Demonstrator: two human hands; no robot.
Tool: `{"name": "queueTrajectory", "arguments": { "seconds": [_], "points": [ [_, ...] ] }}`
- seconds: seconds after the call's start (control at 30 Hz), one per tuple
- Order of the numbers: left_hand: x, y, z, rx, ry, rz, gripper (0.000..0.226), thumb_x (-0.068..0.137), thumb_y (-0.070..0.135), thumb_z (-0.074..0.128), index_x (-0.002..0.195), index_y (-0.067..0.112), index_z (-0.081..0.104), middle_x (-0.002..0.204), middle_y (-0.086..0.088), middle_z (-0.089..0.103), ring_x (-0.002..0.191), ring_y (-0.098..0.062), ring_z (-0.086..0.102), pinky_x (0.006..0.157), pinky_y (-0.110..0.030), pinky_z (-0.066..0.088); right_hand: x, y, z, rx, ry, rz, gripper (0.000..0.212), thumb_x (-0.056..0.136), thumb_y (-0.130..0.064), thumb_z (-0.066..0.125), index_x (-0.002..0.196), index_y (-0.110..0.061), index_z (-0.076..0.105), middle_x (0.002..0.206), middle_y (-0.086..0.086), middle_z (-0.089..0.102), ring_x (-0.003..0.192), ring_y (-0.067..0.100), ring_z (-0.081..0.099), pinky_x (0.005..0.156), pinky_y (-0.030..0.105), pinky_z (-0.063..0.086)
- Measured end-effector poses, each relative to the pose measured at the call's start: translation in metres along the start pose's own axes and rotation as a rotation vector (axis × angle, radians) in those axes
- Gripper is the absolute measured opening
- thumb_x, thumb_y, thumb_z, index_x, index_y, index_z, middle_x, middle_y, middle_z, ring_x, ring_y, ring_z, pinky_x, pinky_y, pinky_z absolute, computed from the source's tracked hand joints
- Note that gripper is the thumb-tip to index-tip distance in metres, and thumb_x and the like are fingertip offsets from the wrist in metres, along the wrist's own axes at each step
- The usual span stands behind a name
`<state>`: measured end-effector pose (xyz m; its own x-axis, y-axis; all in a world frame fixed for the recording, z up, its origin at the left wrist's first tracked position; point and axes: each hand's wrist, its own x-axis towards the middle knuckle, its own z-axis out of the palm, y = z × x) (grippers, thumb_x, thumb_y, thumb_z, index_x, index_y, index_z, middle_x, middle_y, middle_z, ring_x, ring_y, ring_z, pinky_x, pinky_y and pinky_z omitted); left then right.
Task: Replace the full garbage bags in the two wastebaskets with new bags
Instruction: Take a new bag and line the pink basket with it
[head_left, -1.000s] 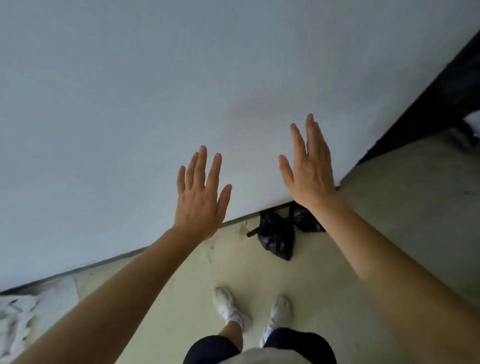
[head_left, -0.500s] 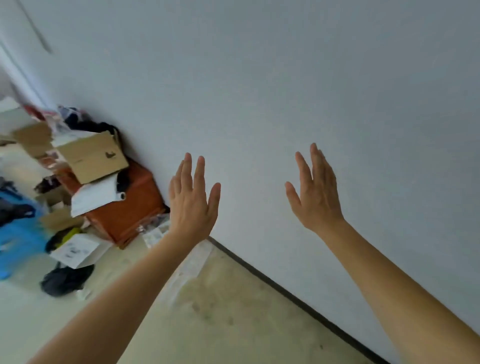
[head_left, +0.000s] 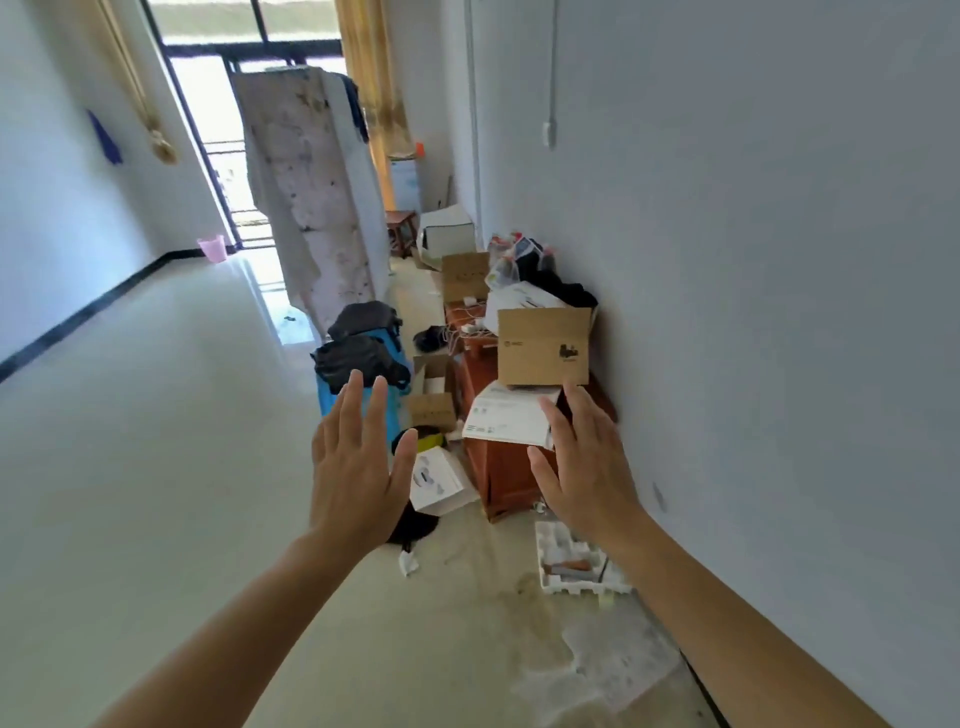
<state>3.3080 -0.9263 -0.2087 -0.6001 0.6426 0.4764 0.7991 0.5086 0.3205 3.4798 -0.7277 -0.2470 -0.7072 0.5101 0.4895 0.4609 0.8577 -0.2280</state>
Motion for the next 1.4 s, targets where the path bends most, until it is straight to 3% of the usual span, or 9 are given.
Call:
{"name": "queueTrajectory", "arguments": {
  "seconds": [0.3,0.63,0.73,0.93,1.23,1.4],
  "points": [
    [0.176,-0.128,0.024,0.214,0.093,-0.148,0.066,0.099,0.055,0.020,0.155,0.021,0.013,0.165,-0.008,0.006,0.150,-0.030,0.015,0.117,-0.050,0.019,0.246,-0.051,0.134,0.123,-0.091,-0.205,0.060,0.100,-0.042,0.043,0.153,-0.019,0.027,0.163,0.011,0.013,0.150,0.028,0.016,0.121,0.045,0.024],
    [0.290,-0.331,0.041,0.305,0.129,-0.316,0.066,0.099,0.052,0.024,0.156,0.019,0.016,0.165,-0.009,0.007,0.149,-0.032,0.017,0.115,-0.057,0.026,0.461,-0.186,0.291,0.168,-0.170,-0.395,0.064,0.101,-0.047,0.041,0.156,-0.020,0.022,0.165,0.009,0.007,0.151,0.029,0.013,0.121,0.042,0.015],
    [0.341,-0.399,0.052,0.304,0.103,-0.315,0.066,0.099,0.052,0.024,0.156,0.017,0.017,0.164,-0.011,0.009,0.148,-0.033,0.020,0.114,-0.057,0.029,0.517,-0.221,0.344,0.144,-0.168,-0.393,0.064,0.099,-0.045,0.044,0.154,-0.017,0.028,0.164,0.013,0.014,0.149,0.032,0.022,0.119,0.045,0.024],
    [0.474,-0.507,0.072,0.316,0.010,-0.185,0.066,0.100,0.051,0.026,0.156,0.018,0.017,0.165,-0.010,0.008,0.149,-0.030,0.019,0.115,-0.052,0.028,0.641,-0.262,0.427,0.115,-0.185,-0.335,0.063,0.100,-0.046,0.042,0.154,-0.017,0.028,0.165,0.010,0.011,0.150,0.030,0.021,0.119,0.044,0.025],
    [0.673,-0.622,0.157,0.267,-0.086,-0.098,0.065,0.100,0.053,0.020,0.155,0.017,0.020,0.163,-0.012,0.012,0.148,-0.032,0.021,0.115,-0.051,0.028,0.807,-0.243,0.550,0.086,-0.185,-0.196,0.063,0.101,-0.046,0.039,0.155,-0.021,0.020,0.165,0.010,0.011,0.151,0.027,0.015,0.121,0.042,0.021],
    [0.778,-0.687,0.210,0.291,-0.169,-0.112,0.070,0.097,0.056,0.011,0.156,0.020,0.010,0.165,-0.008,0.001,0.151,-0.028,0.009,0.119,-0.049,0.020,0.911,-0.234,0.627,0.085,-0.214,-0.108,0.065,0.100,-0.046,0.042,0.155,-0.017,0.023,0.164,0.013,0.013,0.150,0.030,0.019,0.120,0.045,0.025]
  ]
}}
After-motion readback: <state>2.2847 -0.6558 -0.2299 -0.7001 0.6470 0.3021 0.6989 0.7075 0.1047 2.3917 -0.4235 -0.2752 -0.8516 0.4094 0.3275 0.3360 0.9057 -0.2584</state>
